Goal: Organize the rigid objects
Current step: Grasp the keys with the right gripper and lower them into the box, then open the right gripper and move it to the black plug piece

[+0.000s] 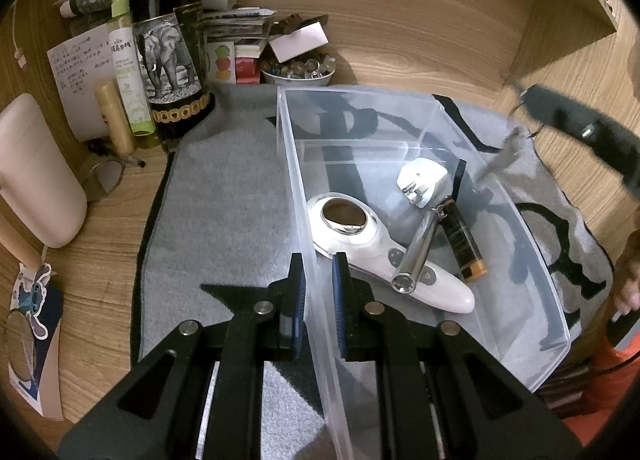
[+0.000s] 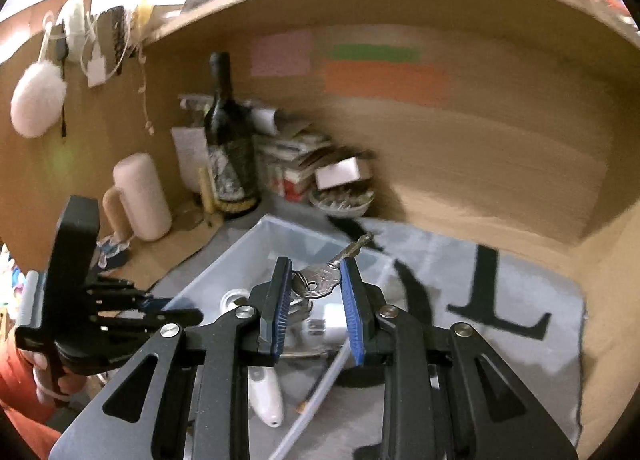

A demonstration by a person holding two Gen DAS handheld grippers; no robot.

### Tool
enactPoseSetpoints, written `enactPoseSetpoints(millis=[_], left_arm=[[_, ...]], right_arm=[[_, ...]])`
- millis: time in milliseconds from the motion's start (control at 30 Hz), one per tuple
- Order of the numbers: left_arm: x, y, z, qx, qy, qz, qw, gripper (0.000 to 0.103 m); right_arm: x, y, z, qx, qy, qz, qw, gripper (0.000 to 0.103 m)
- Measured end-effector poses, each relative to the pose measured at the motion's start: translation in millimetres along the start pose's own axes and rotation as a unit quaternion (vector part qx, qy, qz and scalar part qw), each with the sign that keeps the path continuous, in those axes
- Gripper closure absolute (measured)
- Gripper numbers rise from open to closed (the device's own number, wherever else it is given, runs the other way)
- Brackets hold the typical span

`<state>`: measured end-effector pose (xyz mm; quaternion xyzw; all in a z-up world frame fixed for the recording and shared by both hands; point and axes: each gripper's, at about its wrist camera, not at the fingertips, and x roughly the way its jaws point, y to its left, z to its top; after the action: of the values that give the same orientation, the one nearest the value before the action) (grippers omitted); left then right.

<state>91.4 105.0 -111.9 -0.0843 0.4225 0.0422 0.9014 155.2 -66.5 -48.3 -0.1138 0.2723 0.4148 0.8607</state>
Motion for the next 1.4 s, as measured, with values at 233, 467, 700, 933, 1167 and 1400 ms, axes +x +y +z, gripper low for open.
enactPoseSetpoints(millis=[233,467,700,933,1167,1400], left_arm=[[0,2,-1,-0.002,0.0,-0.002,1.0,0.091],[1,2,-1,0.002,0.002,-0.001,1.0,0.091],[1,2,-1,0.001,0.002,-0.001,1.0,0.091],[1,1,-1,0.004,0.001,0.0,1.0,0.091],[2,1,-1,0.006,0.002,0.001,1.0,0.091],[2,0,0,0.006,0.002,0.001,1.0,0.091]], right_arm=[[40,7,-18,-0.004,0.065,0.01,0.998,0.08],[51,6,-33,0.001,0.104,0.006,0.995,0.08],[53,8,-35,-0.007,0.114,0.008,0.993,0.08],[39,4,-30,-0.001,0.101,0.004,0.995,0.067],[7,-12,-22,0.011,0.058,-0.03,0.998,0.046],[-22,-42,-27,0.023,0.04,-0.09,0.995,0.036]])
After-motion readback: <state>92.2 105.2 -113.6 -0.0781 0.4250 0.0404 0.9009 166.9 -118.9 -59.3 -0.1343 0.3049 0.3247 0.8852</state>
